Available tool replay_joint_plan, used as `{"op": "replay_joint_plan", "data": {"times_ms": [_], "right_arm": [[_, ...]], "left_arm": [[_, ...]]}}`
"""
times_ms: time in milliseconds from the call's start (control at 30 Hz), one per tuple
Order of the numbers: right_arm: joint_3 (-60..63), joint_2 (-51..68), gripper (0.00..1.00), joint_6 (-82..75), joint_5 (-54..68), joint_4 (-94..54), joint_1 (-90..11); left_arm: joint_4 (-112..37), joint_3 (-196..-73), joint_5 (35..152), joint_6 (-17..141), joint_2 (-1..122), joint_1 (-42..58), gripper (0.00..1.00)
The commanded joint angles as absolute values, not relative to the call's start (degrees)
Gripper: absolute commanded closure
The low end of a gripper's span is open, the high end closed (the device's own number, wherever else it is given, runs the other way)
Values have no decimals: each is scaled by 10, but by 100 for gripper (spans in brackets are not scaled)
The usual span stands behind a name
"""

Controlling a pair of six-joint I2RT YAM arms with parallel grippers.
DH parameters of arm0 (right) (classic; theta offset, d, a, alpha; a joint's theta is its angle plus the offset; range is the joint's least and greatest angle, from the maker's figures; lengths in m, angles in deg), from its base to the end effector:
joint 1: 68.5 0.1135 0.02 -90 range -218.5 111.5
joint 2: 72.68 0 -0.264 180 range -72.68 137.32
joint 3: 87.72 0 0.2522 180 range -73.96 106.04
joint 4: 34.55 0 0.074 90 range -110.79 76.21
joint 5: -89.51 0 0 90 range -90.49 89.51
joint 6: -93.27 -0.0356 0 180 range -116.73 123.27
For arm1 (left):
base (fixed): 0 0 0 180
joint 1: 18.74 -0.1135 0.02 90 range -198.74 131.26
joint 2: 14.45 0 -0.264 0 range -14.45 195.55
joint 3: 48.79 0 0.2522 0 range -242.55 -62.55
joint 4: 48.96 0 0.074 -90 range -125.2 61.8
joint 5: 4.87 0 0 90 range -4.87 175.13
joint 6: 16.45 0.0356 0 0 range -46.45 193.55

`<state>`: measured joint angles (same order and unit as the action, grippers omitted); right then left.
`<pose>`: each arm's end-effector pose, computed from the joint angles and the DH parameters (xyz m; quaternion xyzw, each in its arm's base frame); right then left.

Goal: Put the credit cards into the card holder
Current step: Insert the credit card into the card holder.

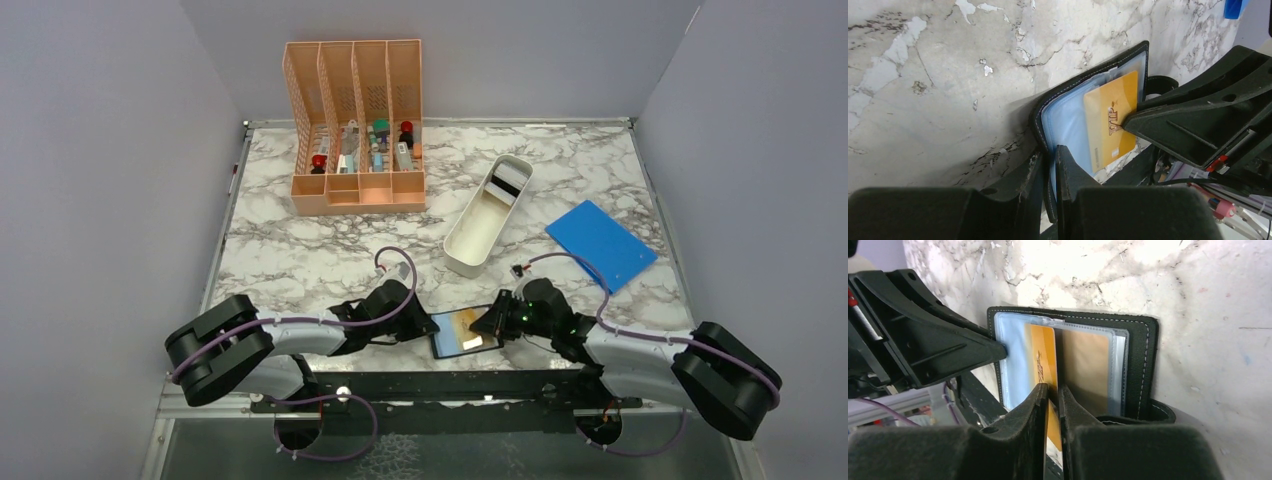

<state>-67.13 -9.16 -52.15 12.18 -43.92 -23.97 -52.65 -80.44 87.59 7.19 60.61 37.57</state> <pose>0.1211 0.1301 0.1179 0.0312 0.8768 0.4224 0.2278 0.1204 -0.1834 0.1252 -0.0702 0.9024 -0.3820 0.1867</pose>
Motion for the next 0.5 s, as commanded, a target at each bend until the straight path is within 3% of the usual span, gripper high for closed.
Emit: {"op": "replay_joint_plan", "data": {"times_ms": [0, 267, 467], "right_arm": [[-654, -135, 80, -479, 68, -318, -234], [-637, -158, 69, -448, 53, -246, -234], [-641, -140, 68, -448, 78, -285, -233]], "left_arm": [[-515, -804, 894, 75, 616, 384, 84], [-515, -804, 893, 76, 617, 384, 84], [-513, -803, 893, 75, 613, 384, 84]]}}
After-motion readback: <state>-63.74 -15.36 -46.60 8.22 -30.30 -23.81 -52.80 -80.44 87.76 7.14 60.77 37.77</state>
